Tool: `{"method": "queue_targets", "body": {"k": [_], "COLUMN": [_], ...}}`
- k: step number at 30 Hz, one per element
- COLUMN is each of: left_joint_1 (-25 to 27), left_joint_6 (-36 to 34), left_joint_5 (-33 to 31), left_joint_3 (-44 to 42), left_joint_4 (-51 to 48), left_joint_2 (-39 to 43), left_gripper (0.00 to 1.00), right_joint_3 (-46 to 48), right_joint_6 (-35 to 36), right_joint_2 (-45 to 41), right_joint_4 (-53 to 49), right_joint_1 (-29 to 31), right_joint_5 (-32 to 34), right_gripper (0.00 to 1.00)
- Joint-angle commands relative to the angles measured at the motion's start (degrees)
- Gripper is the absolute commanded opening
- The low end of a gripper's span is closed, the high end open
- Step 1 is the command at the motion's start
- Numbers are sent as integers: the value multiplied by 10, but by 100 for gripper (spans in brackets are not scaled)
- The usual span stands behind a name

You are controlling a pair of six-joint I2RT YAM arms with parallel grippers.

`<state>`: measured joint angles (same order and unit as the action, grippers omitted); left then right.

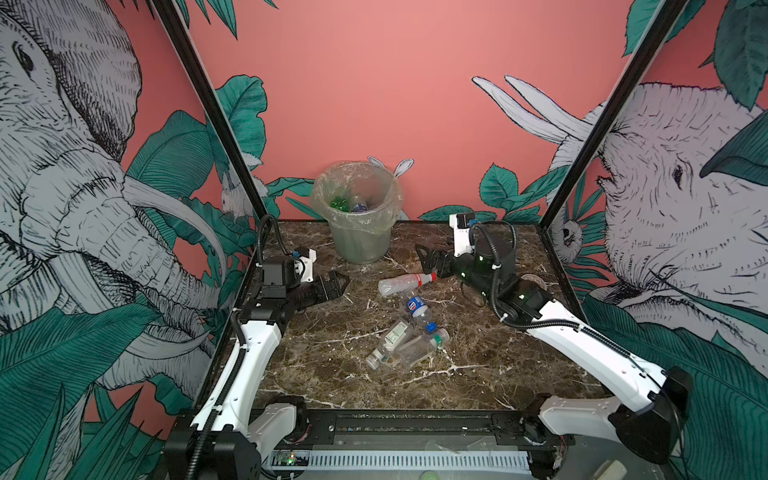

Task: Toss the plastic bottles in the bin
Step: 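Withdraw the right gripper while the left gripper moves toward the clear bottles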

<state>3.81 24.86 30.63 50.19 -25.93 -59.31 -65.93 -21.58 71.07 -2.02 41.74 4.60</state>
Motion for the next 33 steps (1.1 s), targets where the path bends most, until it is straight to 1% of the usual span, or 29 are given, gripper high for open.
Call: {"method": "queue_targets", "body": {"k": [1, 5, 13, 24, 33], "left_joint_1": [0, 3, 44, 143, 187], "left_joint_6": [20, 33, 34, 43, 24], "left_joint_5": [20, 26, 20, -17, -27], "left_joint_3": [-22, -33, -38, -58, -65], "left_joint_4": [18, 30, 40, 62, 60], "left_joint_2": [17, 20, 12, -15, -27], "left_gripper": [99, 99, 99, 99, 100], "right_joint_3": [26, 70, 127, 166, 183], "right_joint_6": [-5, -28, -68, -107, -132], "right_joint_2": [-30, -48, -73, -90, -93], "right_joint_4": [3, -1, -9, -34, -44], "right_joint_1": [0, -1, -1, -2, -2], "right_joint_5": [23, 34, 59, 101, 126], "right_gripper": [99, 99, 99, 99, 99]}}
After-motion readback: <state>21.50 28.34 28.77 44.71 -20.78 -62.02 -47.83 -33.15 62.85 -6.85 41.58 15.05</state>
